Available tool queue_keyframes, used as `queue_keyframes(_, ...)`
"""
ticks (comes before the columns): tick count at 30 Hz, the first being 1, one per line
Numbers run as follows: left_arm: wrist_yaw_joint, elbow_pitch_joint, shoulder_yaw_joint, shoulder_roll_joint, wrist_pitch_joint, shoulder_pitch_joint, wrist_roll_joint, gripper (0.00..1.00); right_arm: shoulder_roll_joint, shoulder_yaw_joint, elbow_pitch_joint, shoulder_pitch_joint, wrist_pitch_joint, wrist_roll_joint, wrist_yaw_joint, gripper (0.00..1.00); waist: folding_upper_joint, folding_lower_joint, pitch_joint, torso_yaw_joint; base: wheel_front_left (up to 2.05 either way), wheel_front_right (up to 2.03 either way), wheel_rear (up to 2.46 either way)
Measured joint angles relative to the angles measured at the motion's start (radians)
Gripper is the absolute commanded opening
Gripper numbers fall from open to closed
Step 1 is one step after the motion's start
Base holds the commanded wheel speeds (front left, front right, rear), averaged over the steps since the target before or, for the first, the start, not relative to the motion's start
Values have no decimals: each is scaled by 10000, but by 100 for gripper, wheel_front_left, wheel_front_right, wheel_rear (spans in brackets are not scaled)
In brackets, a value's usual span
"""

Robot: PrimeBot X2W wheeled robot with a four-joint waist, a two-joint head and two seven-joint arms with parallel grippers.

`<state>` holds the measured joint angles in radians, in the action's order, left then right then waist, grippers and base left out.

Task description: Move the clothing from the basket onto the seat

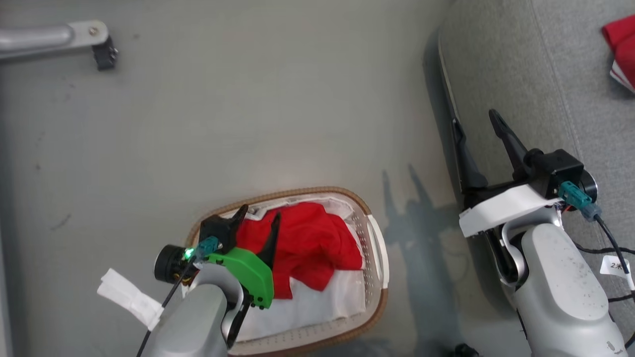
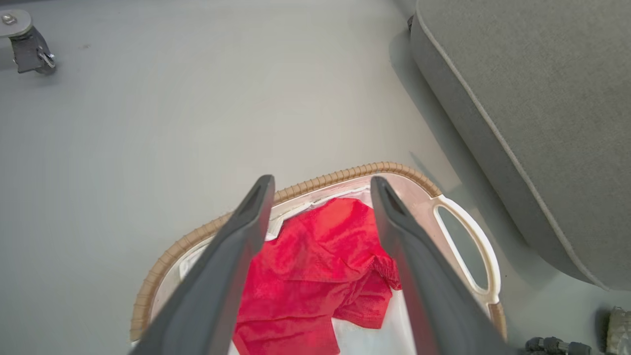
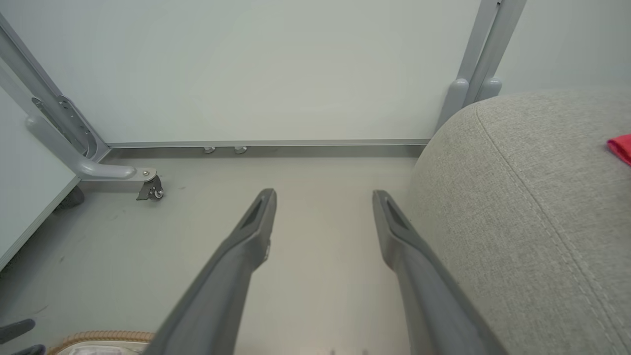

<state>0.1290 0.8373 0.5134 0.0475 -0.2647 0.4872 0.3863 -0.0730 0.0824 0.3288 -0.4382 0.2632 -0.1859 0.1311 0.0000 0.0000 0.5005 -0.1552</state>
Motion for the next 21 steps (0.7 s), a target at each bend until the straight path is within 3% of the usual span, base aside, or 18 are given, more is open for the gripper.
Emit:
queue_keyframes(16,0,2140,1453,104,0,2085,462,100,150,-8,-579,-763,0,17,2,100,0,2,2712,-969,0,0,0)
queue_keyframes(21,0,2591,1672,376,0,2681,451,100,184,-146,-694,-815,0,19,2,100,0,2,3423,-1203,0,0,0)
